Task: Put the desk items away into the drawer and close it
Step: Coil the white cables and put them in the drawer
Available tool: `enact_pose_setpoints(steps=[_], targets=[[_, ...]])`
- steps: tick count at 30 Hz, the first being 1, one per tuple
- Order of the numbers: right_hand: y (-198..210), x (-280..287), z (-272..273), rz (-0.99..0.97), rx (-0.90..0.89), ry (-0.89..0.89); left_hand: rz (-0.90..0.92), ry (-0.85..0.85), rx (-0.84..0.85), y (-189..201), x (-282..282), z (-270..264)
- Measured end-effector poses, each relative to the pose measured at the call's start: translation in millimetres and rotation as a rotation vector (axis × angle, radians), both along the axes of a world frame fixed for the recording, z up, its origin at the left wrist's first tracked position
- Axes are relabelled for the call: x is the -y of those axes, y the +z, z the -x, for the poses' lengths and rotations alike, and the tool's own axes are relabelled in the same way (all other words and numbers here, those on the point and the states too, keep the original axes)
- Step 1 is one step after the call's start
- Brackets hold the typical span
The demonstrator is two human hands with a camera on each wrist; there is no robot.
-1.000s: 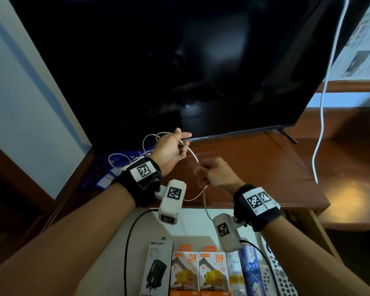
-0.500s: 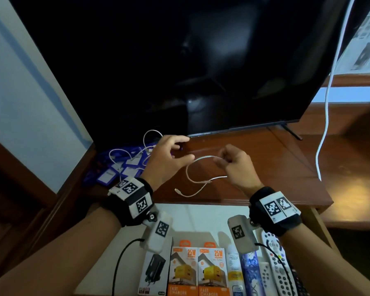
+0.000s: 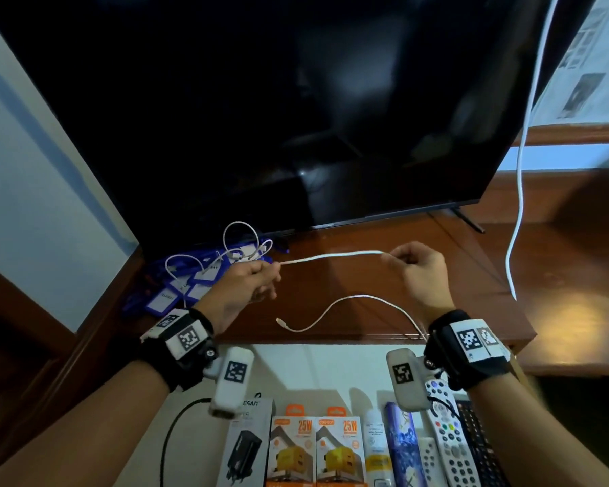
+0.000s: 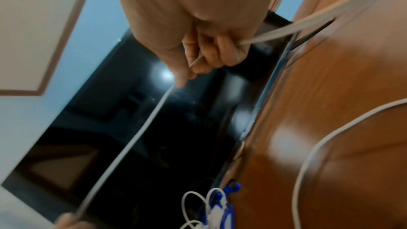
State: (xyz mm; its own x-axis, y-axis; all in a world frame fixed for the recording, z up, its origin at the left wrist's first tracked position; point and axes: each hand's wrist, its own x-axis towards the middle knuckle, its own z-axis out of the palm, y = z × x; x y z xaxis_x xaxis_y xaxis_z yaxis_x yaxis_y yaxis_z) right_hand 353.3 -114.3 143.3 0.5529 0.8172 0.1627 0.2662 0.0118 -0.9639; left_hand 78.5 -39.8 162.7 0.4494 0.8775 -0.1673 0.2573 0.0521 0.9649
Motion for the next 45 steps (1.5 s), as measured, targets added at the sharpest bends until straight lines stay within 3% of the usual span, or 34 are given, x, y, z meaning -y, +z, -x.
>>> enact_pose_setpoints(steps=[6,10,14,17,24,27,31,39,45], targets=[[-26,-4,3,0.088,0.068,0.014,0.153,0.128,0.364,8,-2,8],[-29,-5,24,0.13,0.247,0.087,0.152,0.204,0.516,14,1,4],[-16,-8,45,0.158,0.442,0.219,-0.018,0.212,0.401,21,2,-3],[-1,-11,63,0.169,0.488,0.362,-0.132,0.135,0.268,24,1,-3],[40,-18,107,0.0,0.28,0.567,-0.333,-0.018,0.093,30,-10,11],[50,-24,124,-0.095,0.207,0.526,-0.269,-0.095,0.163,28,-13,25],[57,-34,145,-0.156,0.244,0.434,-0.05,-0.107,0.389,29,-17,39],[57,-49,178,-0.162,0.241,0.325,0.21,-0.136,0.48,32,-25,61],[49,-48,191,-0.23,0.153,0.375,0.435,-0.139,0.604,46,-28,80]])
